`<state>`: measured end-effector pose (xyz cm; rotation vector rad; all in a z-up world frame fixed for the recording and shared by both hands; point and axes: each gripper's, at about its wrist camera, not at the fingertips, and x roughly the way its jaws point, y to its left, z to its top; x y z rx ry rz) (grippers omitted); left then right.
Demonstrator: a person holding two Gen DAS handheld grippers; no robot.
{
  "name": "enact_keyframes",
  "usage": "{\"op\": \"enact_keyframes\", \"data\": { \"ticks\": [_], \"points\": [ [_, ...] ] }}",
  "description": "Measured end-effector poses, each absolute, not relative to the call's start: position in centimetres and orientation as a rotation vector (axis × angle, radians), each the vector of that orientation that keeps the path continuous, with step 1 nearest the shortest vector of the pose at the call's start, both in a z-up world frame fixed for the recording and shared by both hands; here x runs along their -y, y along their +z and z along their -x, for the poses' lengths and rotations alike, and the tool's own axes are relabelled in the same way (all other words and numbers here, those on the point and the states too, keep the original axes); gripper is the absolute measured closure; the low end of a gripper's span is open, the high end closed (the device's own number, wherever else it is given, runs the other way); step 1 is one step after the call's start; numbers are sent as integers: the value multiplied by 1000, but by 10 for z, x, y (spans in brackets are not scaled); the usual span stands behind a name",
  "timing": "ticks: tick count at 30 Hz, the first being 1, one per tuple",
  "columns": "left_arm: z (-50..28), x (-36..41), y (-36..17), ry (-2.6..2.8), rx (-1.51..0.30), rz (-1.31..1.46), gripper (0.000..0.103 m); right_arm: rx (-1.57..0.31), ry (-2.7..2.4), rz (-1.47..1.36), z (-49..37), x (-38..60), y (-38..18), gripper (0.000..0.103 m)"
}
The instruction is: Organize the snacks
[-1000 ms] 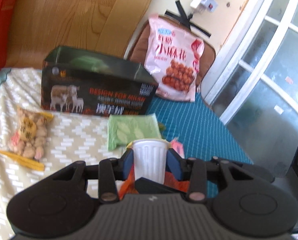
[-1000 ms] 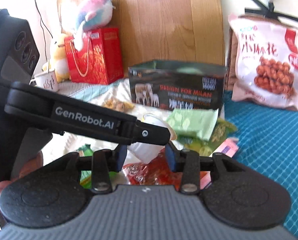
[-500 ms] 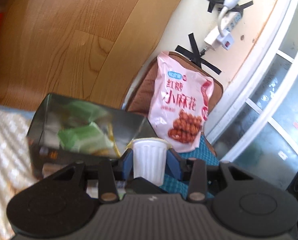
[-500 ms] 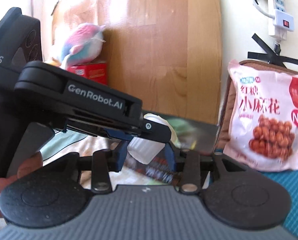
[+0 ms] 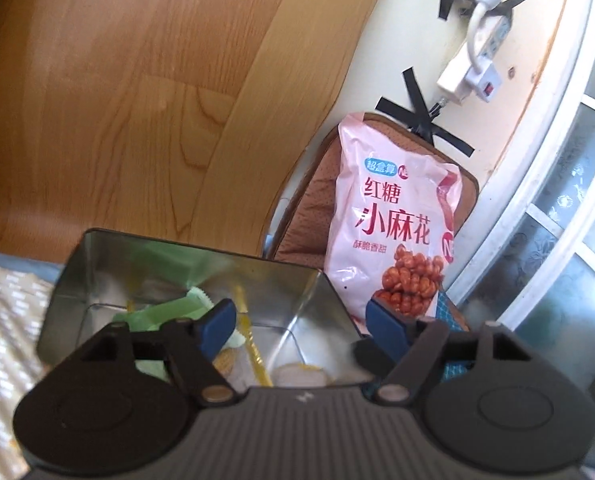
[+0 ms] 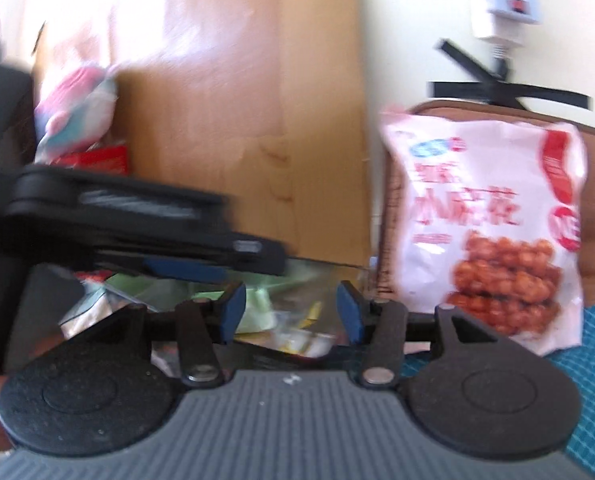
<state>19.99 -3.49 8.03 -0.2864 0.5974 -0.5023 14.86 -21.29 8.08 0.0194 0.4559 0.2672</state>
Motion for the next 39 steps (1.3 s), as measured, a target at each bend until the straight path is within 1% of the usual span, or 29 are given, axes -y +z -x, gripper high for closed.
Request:
{"op": "enact_keyframes", "data": {
  "ticks": [4,5,6,9,16,18,23,28,34,39],
  "points": [
    [-174,25,73,-515,-599,277,29,-537,229,-140,-133,246,71,49],
    [-164,23,73,-505,-566,256,26,-563,230,-177,-127,253,66,49],
    [-156,24,72,-493,-572,232,23,-587,232,-211,-122,259,62,49],
    [-142,21,63,-518,-631,248,23,-636,218,-274,-100,267,51,49],
    [-85,5,42,-471,-655,210,23,-690,219,-344,-46,260,32,49],
    [-67,0,38,-448,-644,199,23,-667,230,-349,-36,255,36,49],
    [-24,-16,32,-358,-595,164,22,-654,246,-255,-18,229,38,49],
    [5,-49,21,-275,-590,221,22,-644,328,-134,5,197,39,47],
    [13,-88,12,-207,-578,386,22,-662,613,-30,24,166,41,46],
    [13,-94,10,-210,-563,424,22,-643,596,-38,28,168,43,46]
  ]
}}
